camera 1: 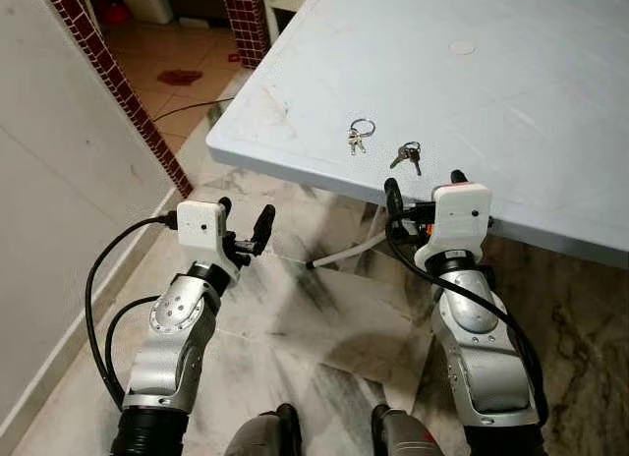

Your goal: Hang keys on a hook

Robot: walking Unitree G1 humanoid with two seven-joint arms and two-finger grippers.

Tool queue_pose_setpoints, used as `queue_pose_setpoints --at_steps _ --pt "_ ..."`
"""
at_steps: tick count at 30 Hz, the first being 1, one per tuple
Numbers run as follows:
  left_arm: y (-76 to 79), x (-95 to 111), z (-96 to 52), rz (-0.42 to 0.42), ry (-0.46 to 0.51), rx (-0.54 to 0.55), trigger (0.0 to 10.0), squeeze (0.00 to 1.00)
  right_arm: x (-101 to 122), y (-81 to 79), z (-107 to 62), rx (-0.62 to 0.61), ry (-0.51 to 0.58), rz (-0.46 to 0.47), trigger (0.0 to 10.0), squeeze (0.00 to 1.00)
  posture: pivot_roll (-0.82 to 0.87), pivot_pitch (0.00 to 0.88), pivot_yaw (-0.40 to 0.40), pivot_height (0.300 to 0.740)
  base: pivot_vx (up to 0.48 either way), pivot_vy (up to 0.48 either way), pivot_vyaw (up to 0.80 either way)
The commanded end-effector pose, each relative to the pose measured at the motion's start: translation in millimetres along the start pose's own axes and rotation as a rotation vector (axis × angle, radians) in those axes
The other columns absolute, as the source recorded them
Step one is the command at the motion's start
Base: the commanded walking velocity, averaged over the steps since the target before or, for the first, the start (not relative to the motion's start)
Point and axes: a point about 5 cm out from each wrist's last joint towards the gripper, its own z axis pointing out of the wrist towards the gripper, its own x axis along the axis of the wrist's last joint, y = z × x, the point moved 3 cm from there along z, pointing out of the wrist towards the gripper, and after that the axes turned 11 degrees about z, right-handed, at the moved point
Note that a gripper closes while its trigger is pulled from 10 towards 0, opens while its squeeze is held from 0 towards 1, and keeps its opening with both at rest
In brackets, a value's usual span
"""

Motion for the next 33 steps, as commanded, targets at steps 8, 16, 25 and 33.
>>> queue_pose_setpoints --at_steps 8,16,25,33 --pt "-3.7 0 -5.6 0.008 -0.006 -0.013 10.0 0.0 3 0.6 17.1 -0.054 0.009 0.095 10.0 0.0 -0.02 0.251 0.153 0.74 0.0 0.0 0.0" --pt "2.2 0 -11.4 0.004 -0.011 -0.052 10.0 0.0 14 11.0 44.9 -0.093 0.041 0.107 10.0 0.0 0.0 0.271 0.165 0.74 0.0 0.0 0.0" --pt "6.0 -1 -16.9 -0.001 -0.023 -0.065 10.0 0.0 -8 22.3 67.9 -0.139 -0.059 0.128 10.0 0.0 0.01 0.285 0.164 0.74 0.0 0.0 0.0" --pt "9.4 -1 -15.7 -0.01 -0.026 -0.071 10.0 0.0 -19 24.4 82.1 -0.115 -0.104 0.139 7.8 0.0 0.0 0.288 0.159 0.74 0.0 0.0 0.0"
